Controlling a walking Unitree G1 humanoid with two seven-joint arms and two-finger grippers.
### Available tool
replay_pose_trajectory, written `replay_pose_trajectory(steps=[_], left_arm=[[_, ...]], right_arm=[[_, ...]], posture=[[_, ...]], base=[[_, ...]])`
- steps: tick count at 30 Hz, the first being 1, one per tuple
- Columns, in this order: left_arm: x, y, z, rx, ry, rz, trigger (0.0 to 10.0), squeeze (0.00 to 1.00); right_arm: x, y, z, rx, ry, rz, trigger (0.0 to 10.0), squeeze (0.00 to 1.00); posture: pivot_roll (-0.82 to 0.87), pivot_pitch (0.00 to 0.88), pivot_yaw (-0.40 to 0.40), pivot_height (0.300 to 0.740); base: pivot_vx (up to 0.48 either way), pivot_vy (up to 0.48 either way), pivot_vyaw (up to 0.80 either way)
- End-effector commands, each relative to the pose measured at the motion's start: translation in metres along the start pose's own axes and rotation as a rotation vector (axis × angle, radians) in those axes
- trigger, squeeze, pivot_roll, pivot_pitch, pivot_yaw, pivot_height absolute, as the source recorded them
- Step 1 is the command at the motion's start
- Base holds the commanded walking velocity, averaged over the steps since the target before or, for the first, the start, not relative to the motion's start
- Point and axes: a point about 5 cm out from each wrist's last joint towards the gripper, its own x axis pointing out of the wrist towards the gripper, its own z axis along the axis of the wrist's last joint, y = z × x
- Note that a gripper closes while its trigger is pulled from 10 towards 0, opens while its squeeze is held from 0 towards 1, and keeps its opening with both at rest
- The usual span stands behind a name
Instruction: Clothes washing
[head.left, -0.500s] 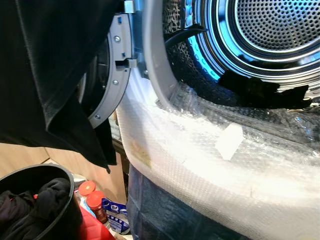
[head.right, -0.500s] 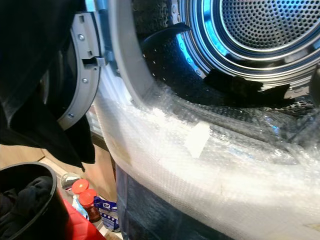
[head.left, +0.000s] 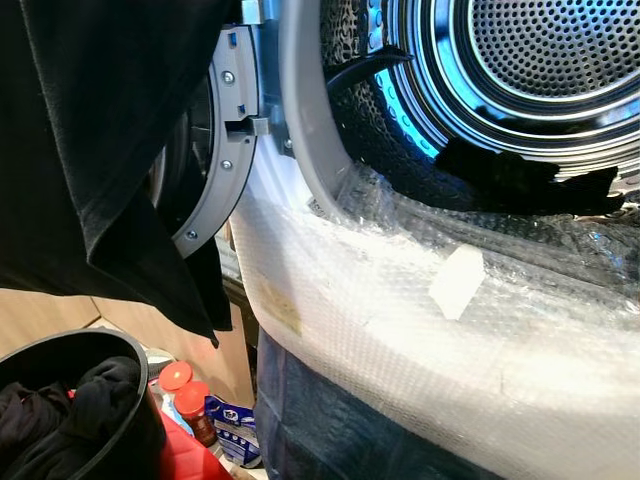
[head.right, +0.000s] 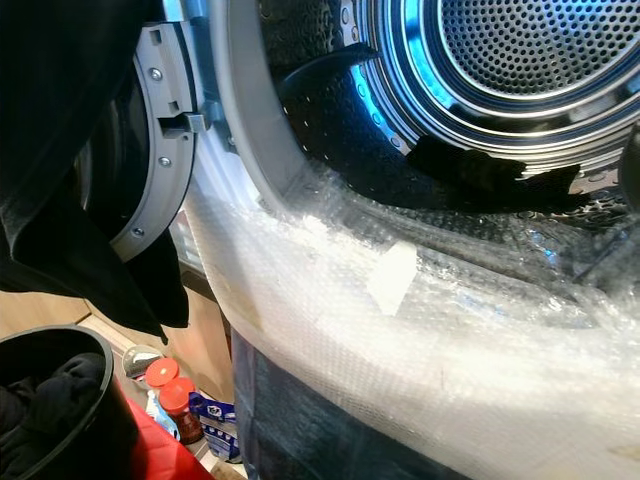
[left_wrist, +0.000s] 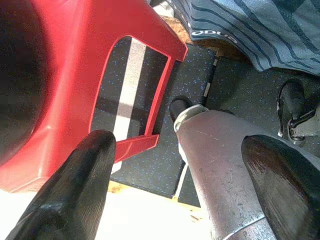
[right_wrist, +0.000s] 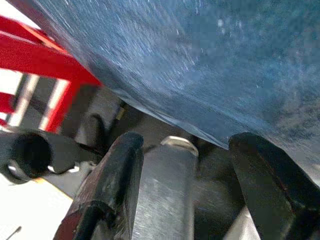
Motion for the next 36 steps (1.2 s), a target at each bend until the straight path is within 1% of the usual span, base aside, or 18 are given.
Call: replay_pose_trajectory(steps=[1,3,4,5,10,11,13,17,20,22,24,26,27,29,32,34,35,36], left_arm=[[-0.001,-0.009,-0.015,0.002,0.060,-0.027,10.0,0.00],[-0.001,-0.008,-0.015,0.002,0.061,-0.027,10.0,0.00],[-0.001,-0.007,-0.016,0.003,0.063,-0.027,10.0,0.00],[-0.001,-0.007,-0.017,0.003,0.064,-0.027,10.0,0.00],[-0.002,-0.002,-0.019,-0.004,0.060,-0.016,10.0,0.00],[-0.002,0.000,-0.019,-0.013,0.056,-0.008,10.0,0.00],[-0.003,0.003,-0.019,-0.018,0.049,0.003,10.0,0.00],[-0.003,0.008,-0.017,-0.020,0.023,0.009,10.0,0.00],[-0.004,0.012,-0.012,-0.012,-0.015,0.023,10.0,0.00],[-0.004,0.015,-0.007,-0.012,-0.053,0.029,10.0,0.00],[-0.004,0.018,-0.002,-0.002,-0.088,0.039,10.0,0.00],[-0.004,0.019,-0.001,0.000,-0.097,0.042,10.0,0.00],[-0.005,0.022,0.007,-0.002,-0.141,0.042,10.0,0.00],[-0.006,0.024,0.012,-0.004,-0.177,0.042,10.0,0.00],[-0.011,0.031,0.029,-0.030,-0.283,0.026,10.0,0.00],[-0.015,0.032,0.035,-0.021,-0.323,0.008,10.0,0.00],[-0.022,0.034,0.046,-0.009,-0.414,-0.020,10.0,0.00],[-0.025,0.035,0.051,0.014,-0.441,-0.020,10.0,0.00]], right_arm=[[0.001,0.000,-0.001,-0.032,0.029,-0.045,10.0,0.00],[0.001,-0.002,-0.003,-0.024,0.039,-0.078,10.0,0.00],[0.001,-0.003,-0.004,0.027,0.039,-0.106,10.0,0.00],[0.001,-0.003,-0.005,0.037,0.044,-0.115,10.0,0.00],[0.000,-0.006,-0.012,0.030,0.080,-0.252,10.0,0.00],[0.000,-0.006,-0.013,0.062,0.081,-0.268,10.0,0.00],[0.002,-0.001,-0.013,0.112,0.070,-0.263,10.0,0.00],[0.003,0.004,-0.014,0.114,0.072,-0.248,10.0,0.00],[0.004,0.005,-0.006,0.103,-0.005,-0.260,10.0,0.00],[0.004,0.007,0.002,0.145,-0.065,-0.245,10.0,0.00],[0.005,0.009,0.006,0.178,-0.088,-0.236,10.0,0.00],[0.005,0.009,0.006,0.180,-0.088,-0.237,10.0,0.00],[0.005,0.010,0.005,0.179,-0.086,-0.235,10.0,0.00],[0.005,0.011,0.005,0.178,-0.087,-0.230,10.0,0.00],[0.006,0.013,0.004,0.119,-0.066,-0.230,10.0,0.00],[0.006,0.014,0.003,0.118,-0.060,-0.222,10.0,0.00],[0.006,0.015,0.002,0.100,-0.057,-0.211,10.0,0.00],[0.006,0.016,0.001,0.092,-0.055,-0.208,10.0,0.00]], posture=[[-0.05,0.005,-0.010,0.740],[-0.05,0.005,-0.008,0.740],[-0.06,0.005,-0.003,0.740],[-0.06,0.005,-0.003,0.740],[-0.05,0.008,0.014,0.740],[-0.05,0.006,0.020,0.740],[-0.04,0.005,0.028,0.740],[-0.04,0.000,0.039,0.740],[-0.04,0.000,0.049,0.740],[-0.03,0.000,0.053,0.740],[-0.03,0.000,0.057,0.740],[-0.03,0.000,0.061,0.740],[-0.03,0.000,0.065,0.740],[-0.03,0.000,0.067,0.740],[-0.02,0.000,0.068,0.740],[-0.02,0.000,0.068,0.740],[-0.01,0.000,0.062,0.740],[-0.01,0.000,0.062,0.740]], base=[[0.000,0.000,0.00],[0.000,0.000,0.00],[0.000,0.000,0.00],[0.000,0.000,0.00],[0.000,0.000,0.00],[0.000,0.000,0.00],[0.000,0.000,0.00],[0.000,0.000,0.00],[0.000,0.000,0.00],[0.000,0.000,0.00],[0.000,0.000,0.00],[0.000,0.000,0.00],[0.000,0.000,0.00],[0.000,0.000,0.00],[0.000,0.000,0.00],[0.000,0.000,0.00],[0.000,0.000,0.00],[0.000,0.000,0.00]])
